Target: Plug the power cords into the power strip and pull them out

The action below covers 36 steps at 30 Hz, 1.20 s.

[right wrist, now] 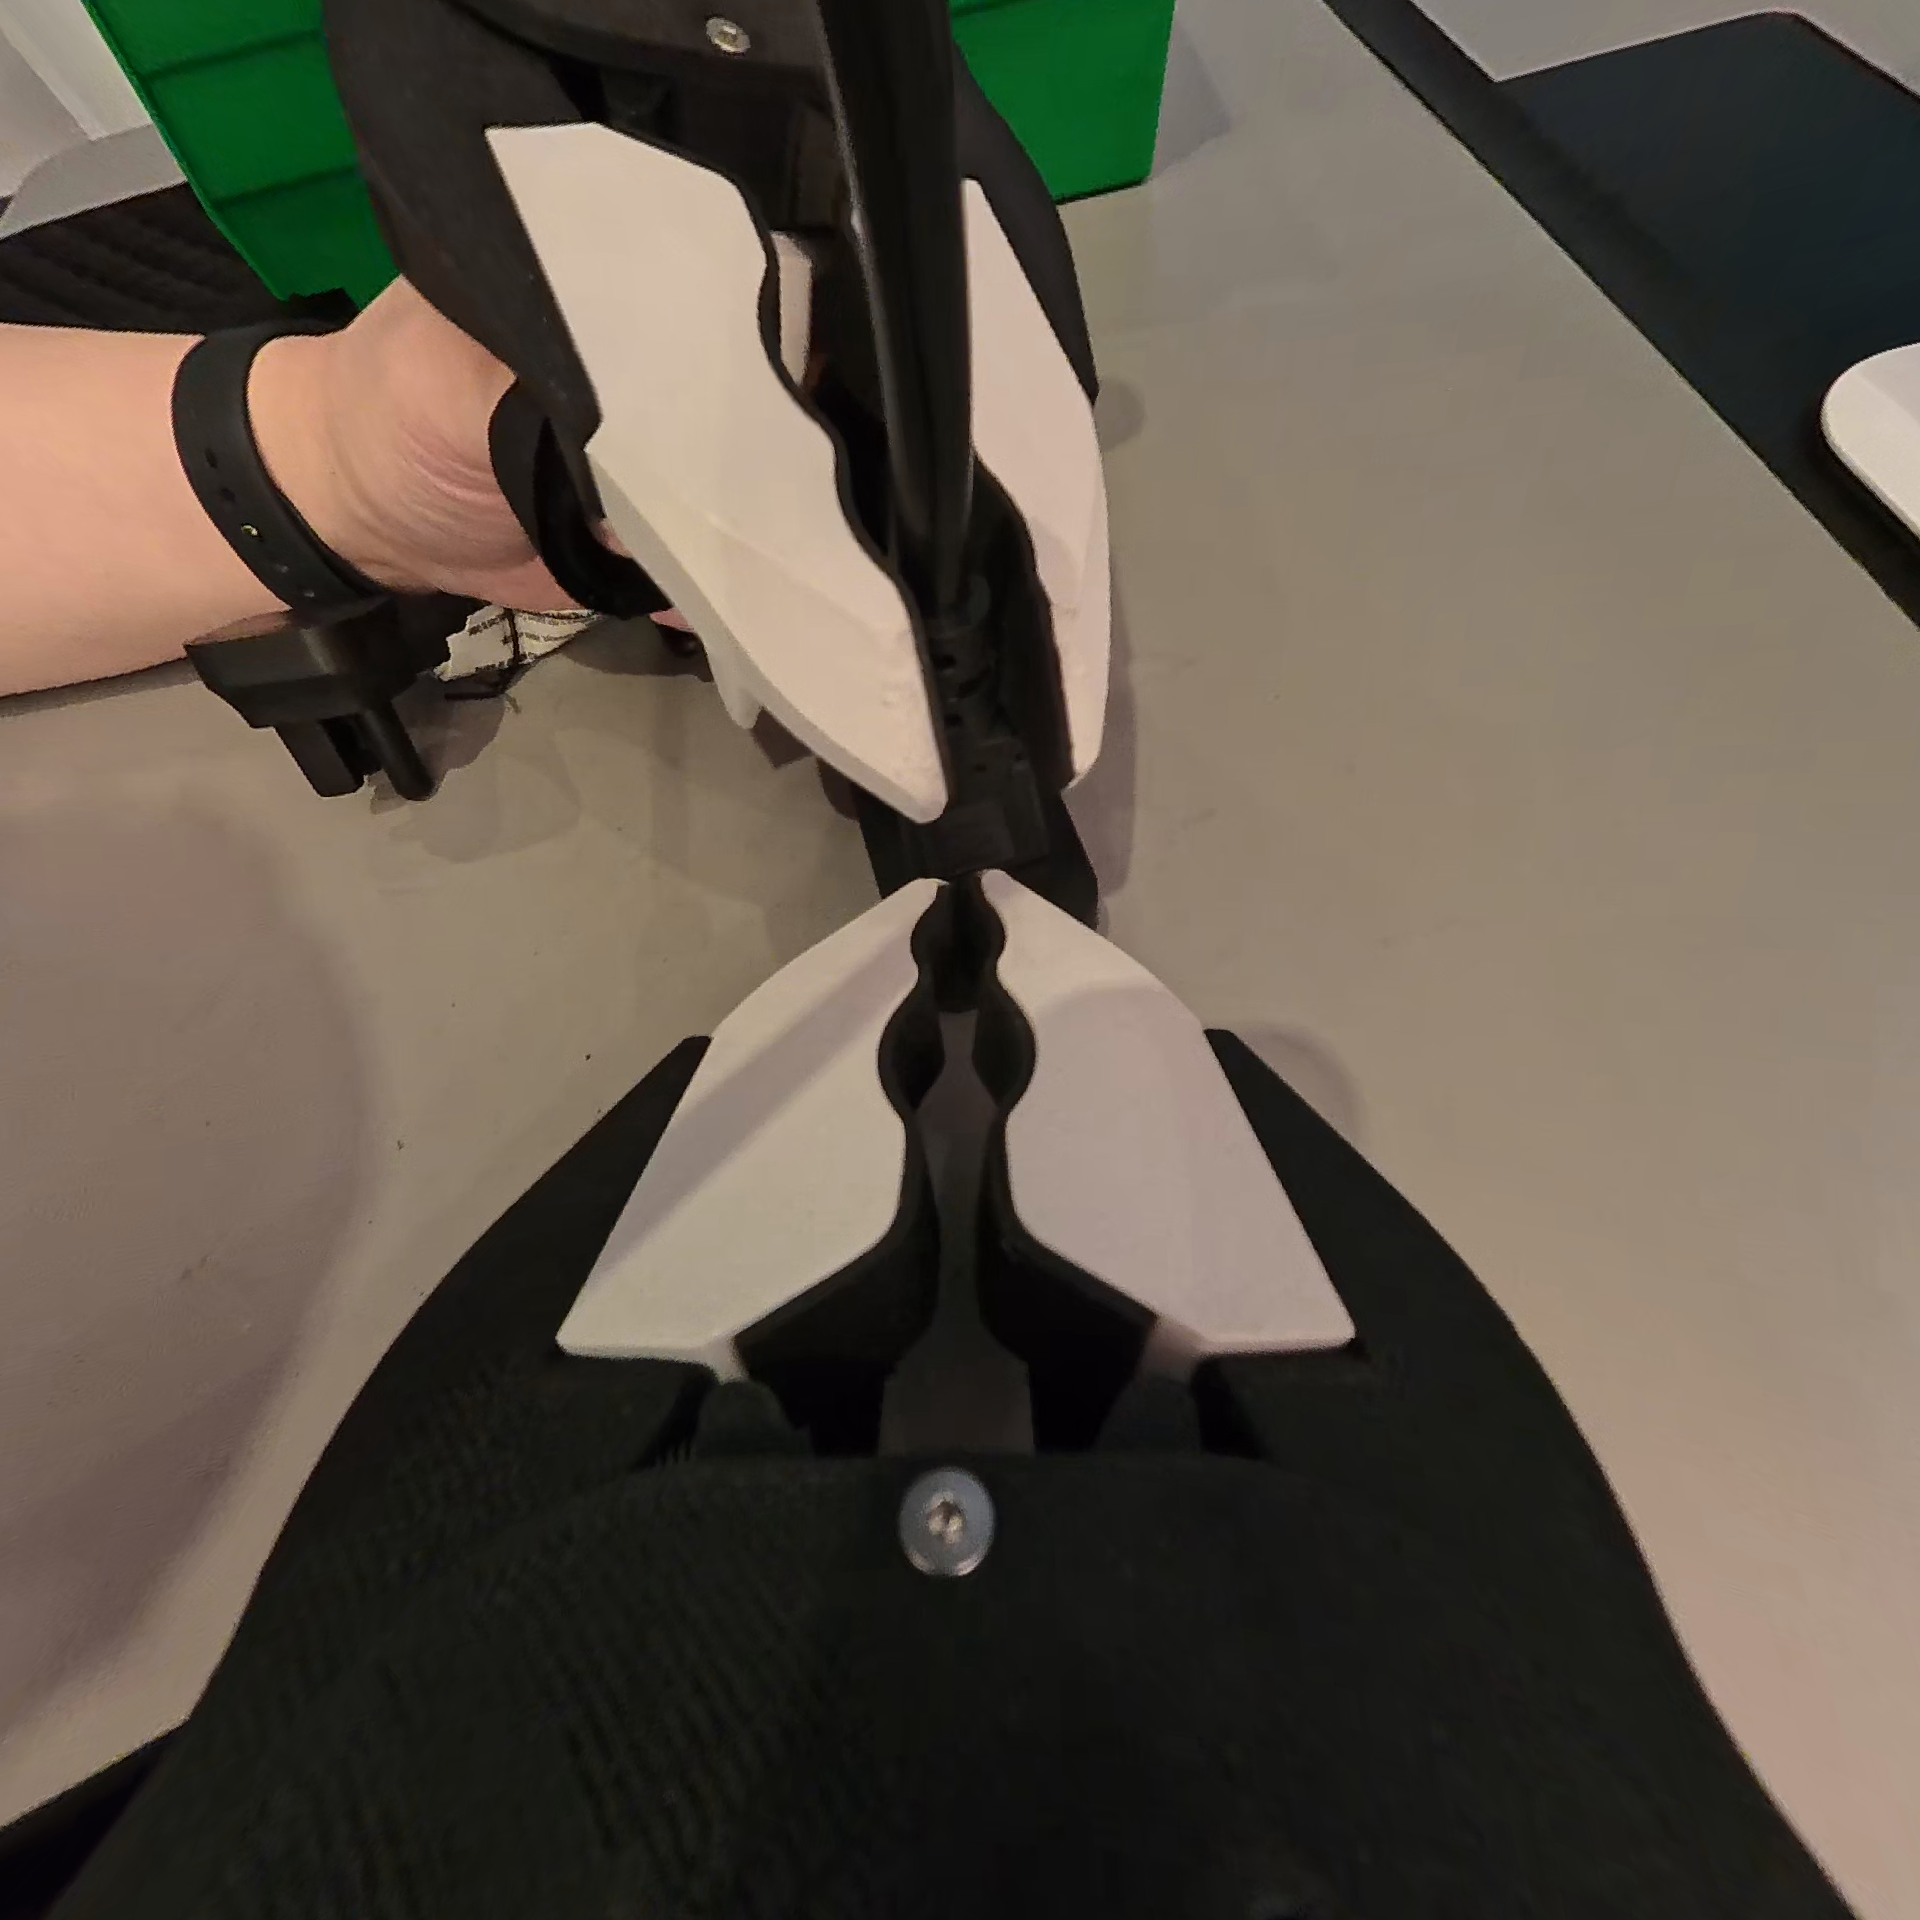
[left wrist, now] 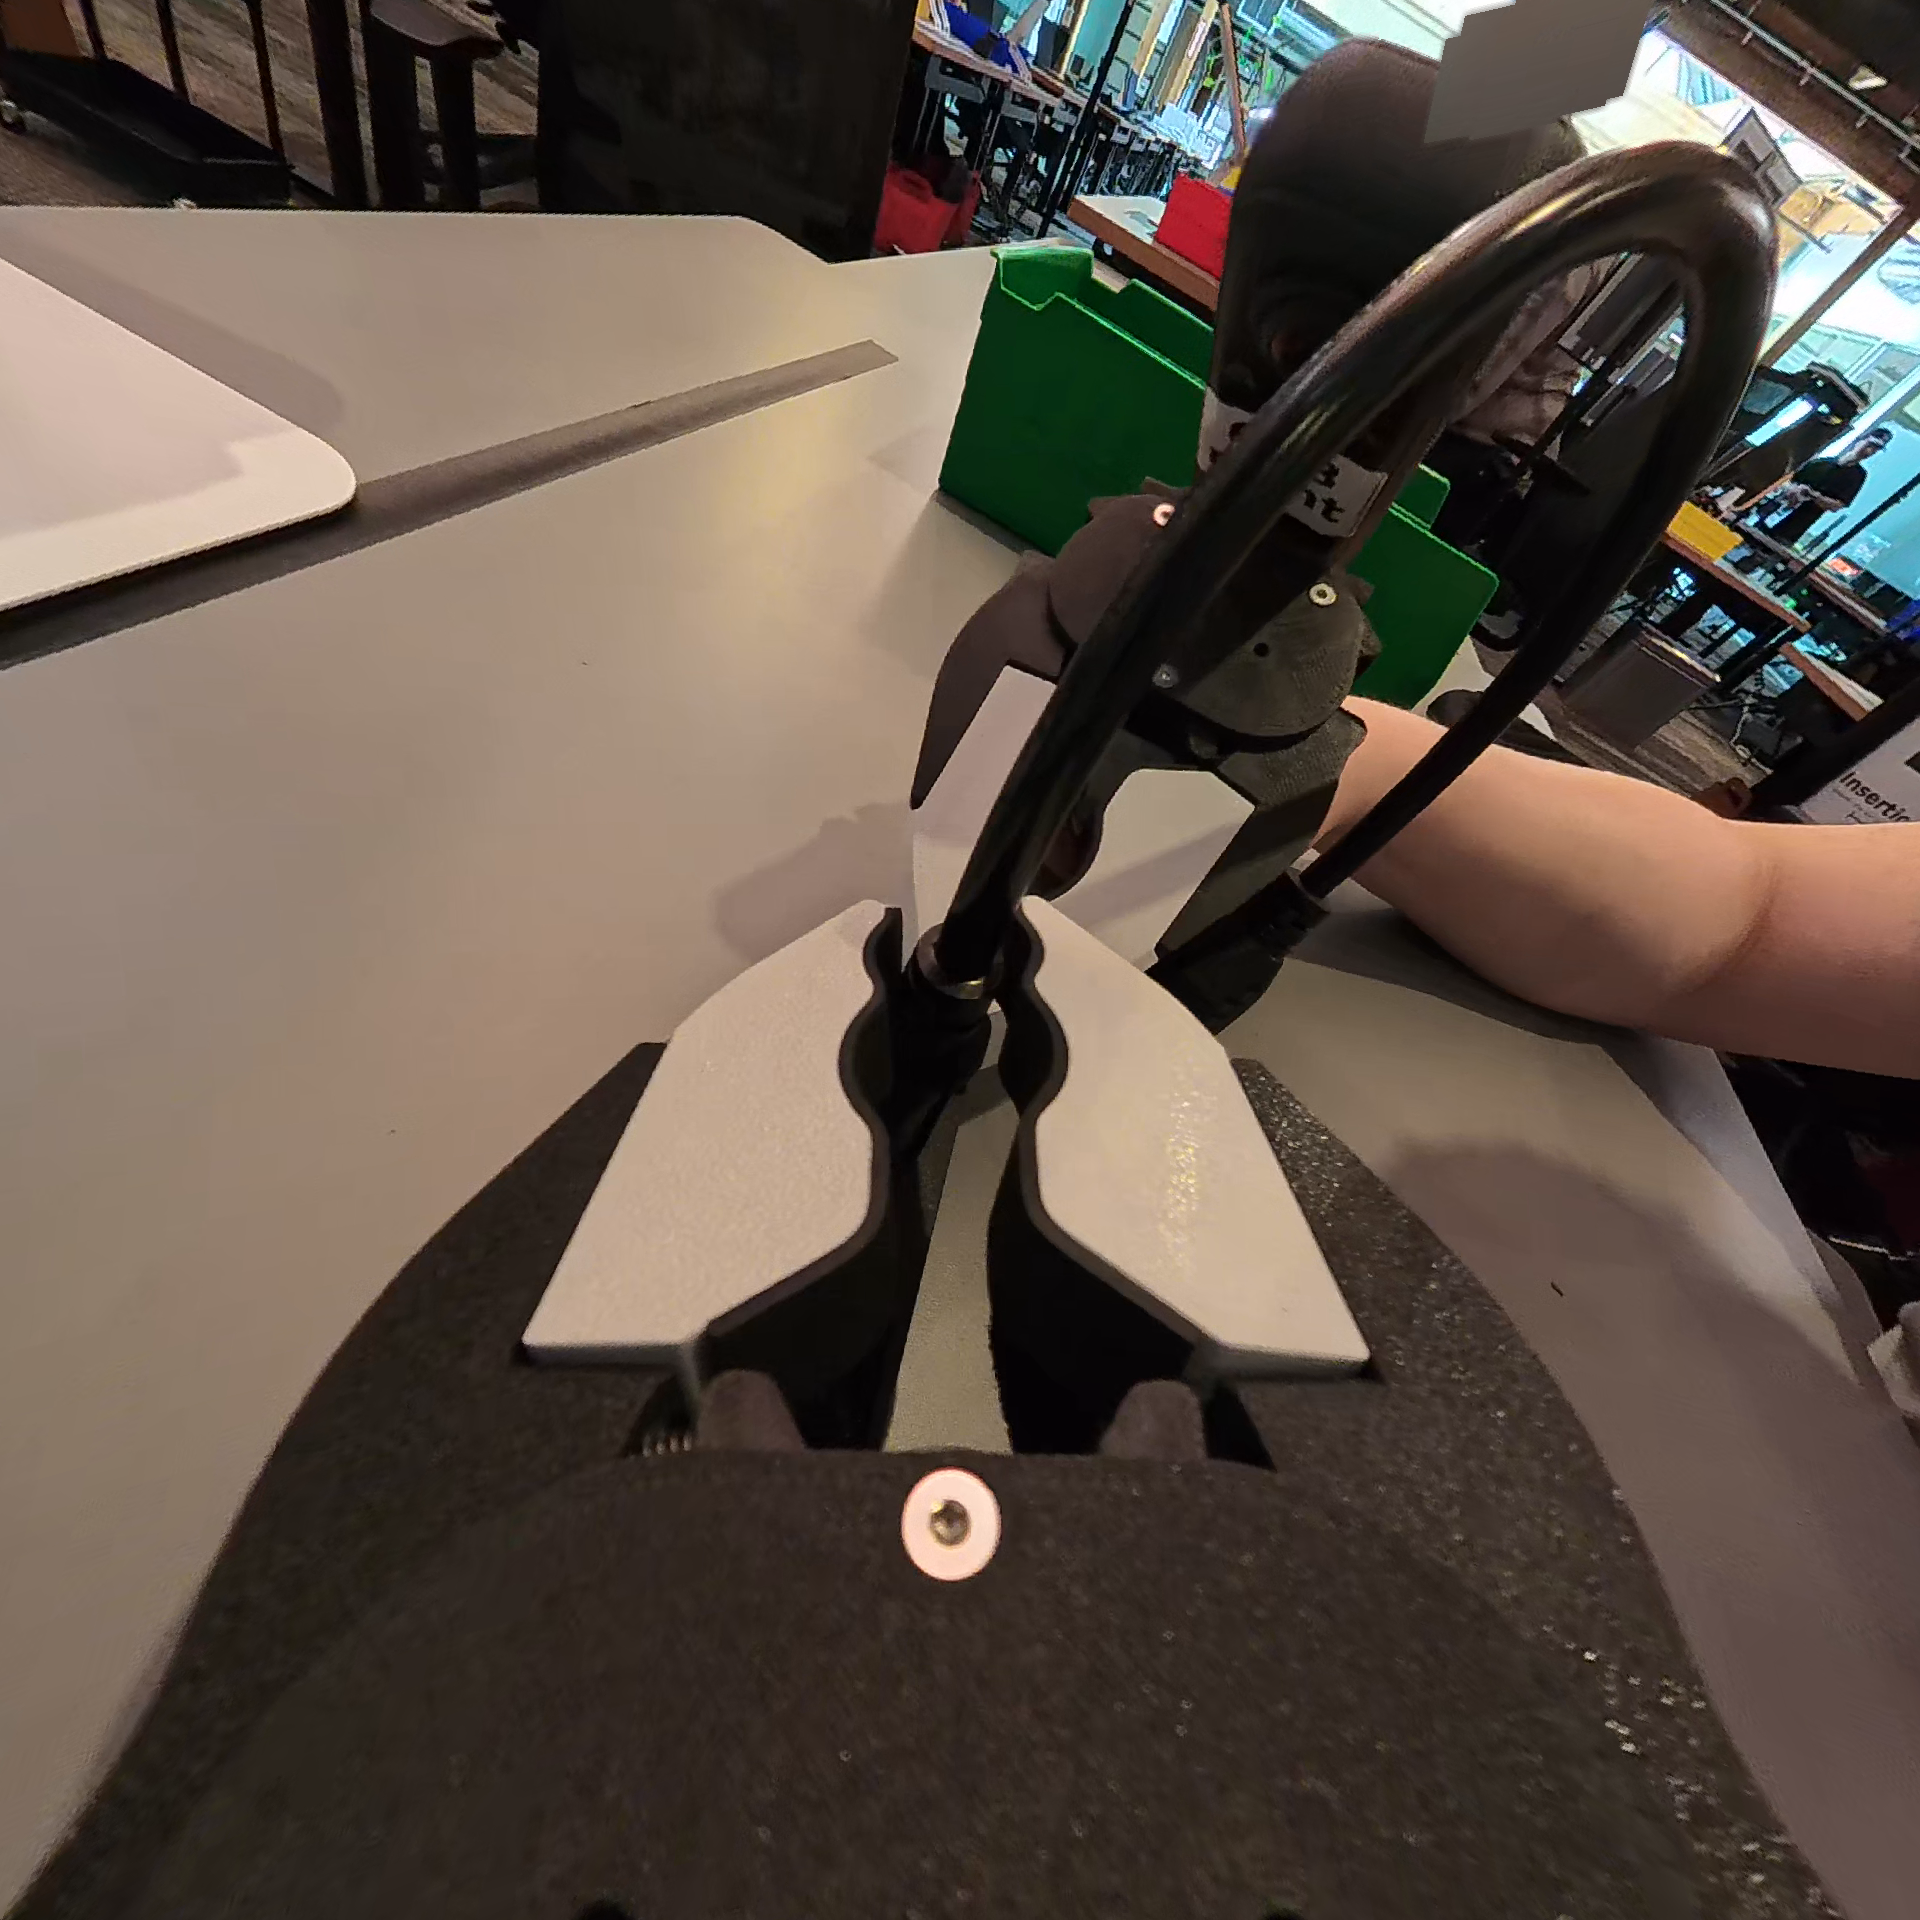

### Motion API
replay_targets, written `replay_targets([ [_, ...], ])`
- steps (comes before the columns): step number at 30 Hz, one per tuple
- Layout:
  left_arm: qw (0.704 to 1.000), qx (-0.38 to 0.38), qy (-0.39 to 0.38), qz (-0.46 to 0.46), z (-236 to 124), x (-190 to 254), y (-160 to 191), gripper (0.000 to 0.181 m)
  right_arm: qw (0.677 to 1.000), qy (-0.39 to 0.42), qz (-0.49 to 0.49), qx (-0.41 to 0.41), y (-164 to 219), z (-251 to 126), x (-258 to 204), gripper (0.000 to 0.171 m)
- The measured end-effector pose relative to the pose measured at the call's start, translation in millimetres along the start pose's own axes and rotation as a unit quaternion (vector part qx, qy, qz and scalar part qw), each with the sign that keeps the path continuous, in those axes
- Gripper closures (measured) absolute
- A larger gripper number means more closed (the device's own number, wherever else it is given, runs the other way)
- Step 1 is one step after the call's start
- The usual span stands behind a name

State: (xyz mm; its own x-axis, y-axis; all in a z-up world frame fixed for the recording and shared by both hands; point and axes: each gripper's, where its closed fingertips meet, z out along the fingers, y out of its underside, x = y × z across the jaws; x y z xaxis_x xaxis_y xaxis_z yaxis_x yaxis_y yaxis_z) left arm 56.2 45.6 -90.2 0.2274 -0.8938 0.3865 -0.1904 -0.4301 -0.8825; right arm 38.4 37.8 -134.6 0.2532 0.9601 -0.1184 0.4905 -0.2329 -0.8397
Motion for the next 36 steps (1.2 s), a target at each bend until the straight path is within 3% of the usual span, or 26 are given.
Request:
replay_targets([
  [19, 0.998, -0.009, 0.049, -0.028, 5.0, 5.1, -0.1, 0.159, 1.0, 0.006, -0.007, 0.0, 0.1, -0.4, -0.3, 0.163],
  [27, 0.998, -0.038, 0.021, 0.044, 14.4, 9.3, 5.5, 0.147, 1.0, 0.008, -0.013, 0.0, -0.4, 0.0, -1.3, 0.164],
  [36, 0.996, -0.047, 0.001, 0.082, 16.0, 6.5, 8.5, 0.149, 1.0, 0.01, -0.017, 0.0, -0.4, 0.1, -1.4, 0.164],
])
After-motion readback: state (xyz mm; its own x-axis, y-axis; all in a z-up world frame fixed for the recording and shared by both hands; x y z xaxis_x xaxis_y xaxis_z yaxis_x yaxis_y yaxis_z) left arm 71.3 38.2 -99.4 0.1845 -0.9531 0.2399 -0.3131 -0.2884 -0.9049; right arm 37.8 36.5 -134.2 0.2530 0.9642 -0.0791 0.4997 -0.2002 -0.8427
